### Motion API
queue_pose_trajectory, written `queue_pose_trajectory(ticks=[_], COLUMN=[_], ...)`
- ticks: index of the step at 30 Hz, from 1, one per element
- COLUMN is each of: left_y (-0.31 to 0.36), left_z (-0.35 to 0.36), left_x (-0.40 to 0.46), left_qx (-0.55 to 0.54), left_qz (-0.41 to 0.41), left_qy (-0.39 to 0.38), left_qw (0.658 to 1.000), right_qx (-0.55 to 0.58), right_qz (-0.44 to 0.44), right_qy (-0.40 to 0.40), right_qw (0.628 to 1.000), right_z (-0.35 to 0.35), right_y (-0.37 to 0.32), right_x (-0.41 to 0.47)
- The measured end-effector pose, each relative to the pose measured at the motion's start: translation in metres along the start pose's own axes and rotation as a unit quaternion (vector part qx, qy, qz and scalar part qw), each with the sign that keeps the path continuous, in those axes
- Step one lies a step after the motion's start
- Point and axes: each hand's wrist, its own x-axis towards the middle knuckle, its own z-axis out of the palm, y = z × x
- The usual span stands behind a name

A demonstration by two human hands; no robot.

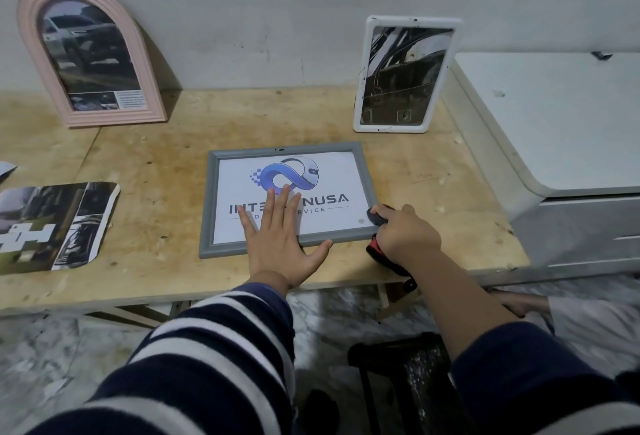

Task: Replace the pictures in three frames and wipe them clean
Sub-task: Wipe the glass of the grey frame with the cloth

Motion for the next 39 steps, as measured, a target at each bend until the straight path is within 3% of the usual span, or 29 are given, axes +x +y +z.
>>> queue_pose_trajectory(ticks=[5, 10, 13, 16, 20, 25, 28, 39], left_y=[0.000, 0.000, -0.002, -0.017, -0.068, -0.125, -0.127, -0.135], left_z=[0.001, -0.002, -0.012, -0.024, -0.020, -0.006, -0.006, -0.011], left_x=[0.001, 0.001, 0.001, -0.008, -0.027, -0.042, -0.042, -0.036], left_qx=[0.001, -0.001, -0.084, -0.219, -0.190, -0.111, -0.076, -0.080], left_qz=[0.007, 0.011, 0.014, 0.022, -0.008, -0.086, -0.085, -0.066], left_qy=[-0.004, -0.021, -0.037, 0.021, 0.057, -0.067, -0.103, -0.178], left_qw=[1.000, 1.000, 0.996, 0.975, 0.980, 0.988, 0.988, 0.979], right_qx=[0.076, 0.178, 0.250, 0.161, 0.036, -0.046, -0.088, -0.130], right_qz=[-0.005, 0.015, 0.035, -0.013, -0.105, -0.078, -0.084, -0.246], right_qy=[0.084, 0.072, 0.097, 0.117, 0.154, 0.140, 0.151, 0.082], right_qw=[0.994, 0.981, 0.963, 0.980, 0.982, 0.986, 0.981, 0.957], right_z=[0.018, 0.016, 0.003, 0.002, 0.013, 0.018, 0.021, 0.053], right_y=[0.002, 0.000, 0.003, 0.001, -0.003, -0.014, -0.027, -0.134], right_x=[-0.019, -0.029, -0.031, -0.038, -0.036, -0.028, -0.024, -0.032])
